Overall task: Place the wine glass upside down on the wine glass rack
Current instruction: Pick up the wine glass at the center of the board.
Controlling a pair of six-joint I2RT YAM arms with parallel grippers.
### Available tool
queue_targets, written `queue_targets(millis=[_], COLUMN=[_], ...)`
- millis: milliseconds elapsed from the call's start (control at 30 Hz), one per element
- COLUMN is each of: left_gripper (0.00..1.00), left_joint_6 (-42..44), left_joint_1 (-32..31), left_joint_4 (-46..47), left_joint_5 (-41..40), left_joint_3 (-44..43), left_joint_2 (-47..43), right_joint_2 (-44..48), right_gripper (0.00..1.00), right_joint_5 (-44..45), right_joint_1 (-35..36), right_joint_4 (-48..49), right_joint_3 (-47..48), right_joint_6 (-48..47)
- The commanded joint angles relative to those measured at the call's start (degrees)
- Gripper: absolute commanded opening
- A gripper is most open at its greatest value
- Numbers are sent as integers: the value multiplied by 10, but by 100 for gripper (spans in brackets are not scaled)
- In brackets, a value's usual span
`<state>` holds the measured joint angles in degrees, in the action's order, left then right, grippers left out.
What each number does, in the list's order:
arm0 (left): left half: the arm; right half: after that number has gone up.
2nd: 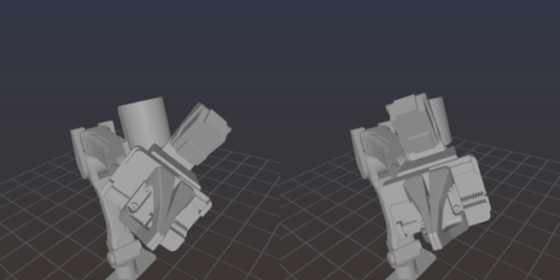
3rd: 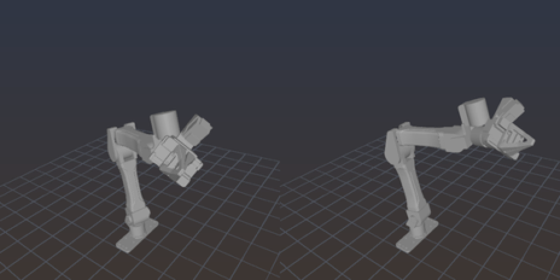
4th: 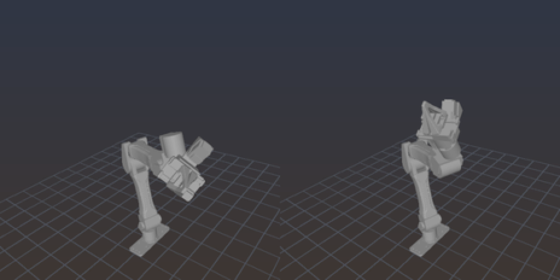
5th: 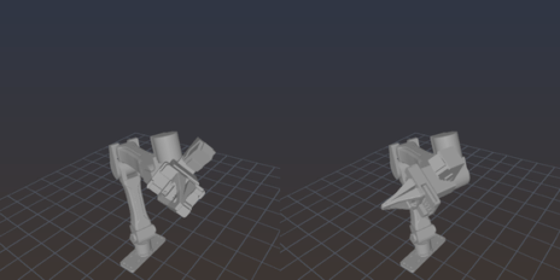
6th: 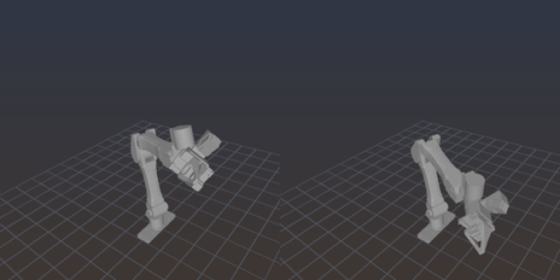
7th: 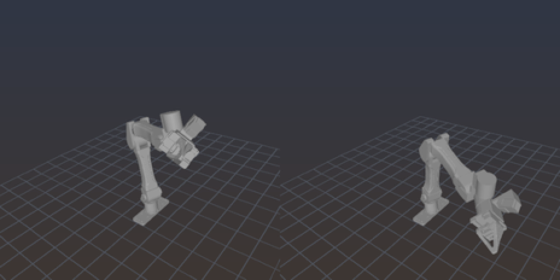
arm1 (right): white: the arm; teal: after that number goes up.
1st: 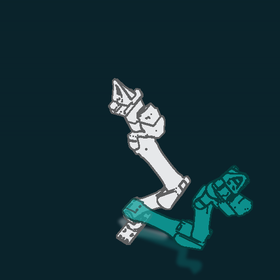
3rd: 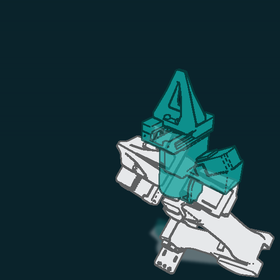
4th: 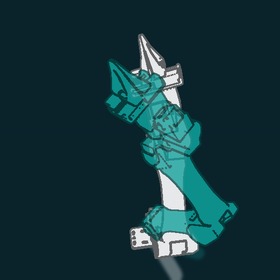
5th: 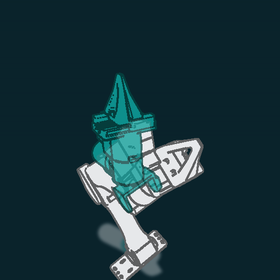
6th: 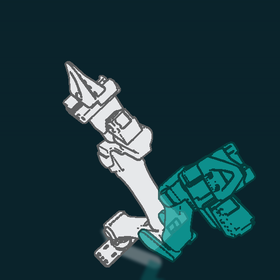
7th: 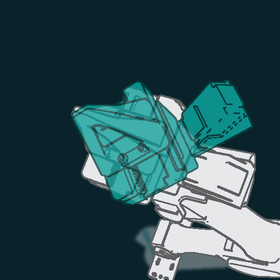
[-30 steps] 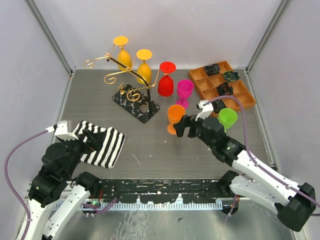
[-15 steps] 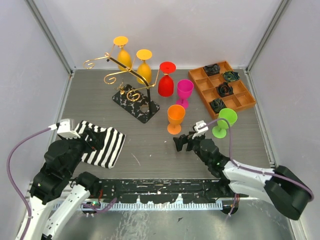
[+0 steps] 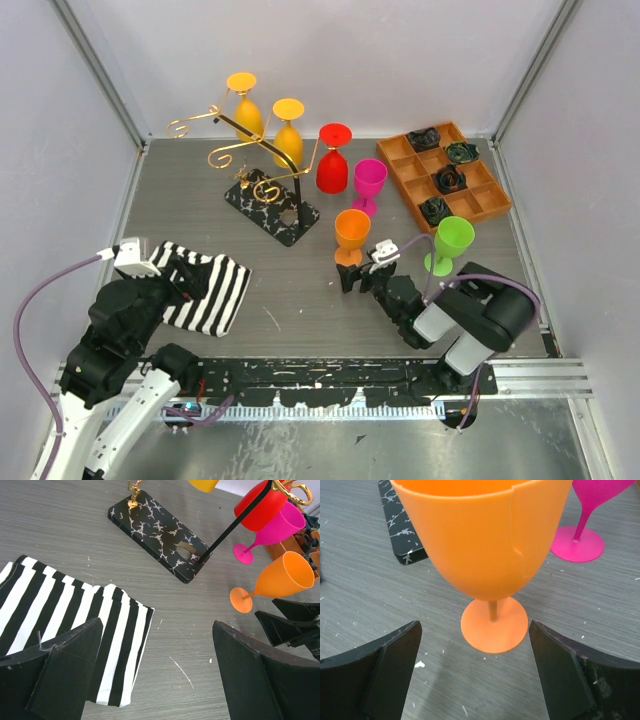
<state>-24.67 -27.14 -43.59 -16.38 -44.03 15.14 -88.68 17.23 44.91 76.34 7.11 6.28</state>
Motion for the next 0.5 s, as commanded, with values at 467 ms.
queue_targets(millis=[467], left_gripper=[98], left_joint_6=[2], left_joint_1=[1], left_joint_4=[20], left_joint_5=[12], left_joint_3=[6], left_joint_2=[9], right_joint_2=[-178], right_gripper=[88], right_joint_5=[31], right_joint_1=[2], right_joint_4=[210], right_joint_3=[85], right_joint_6=[-59])
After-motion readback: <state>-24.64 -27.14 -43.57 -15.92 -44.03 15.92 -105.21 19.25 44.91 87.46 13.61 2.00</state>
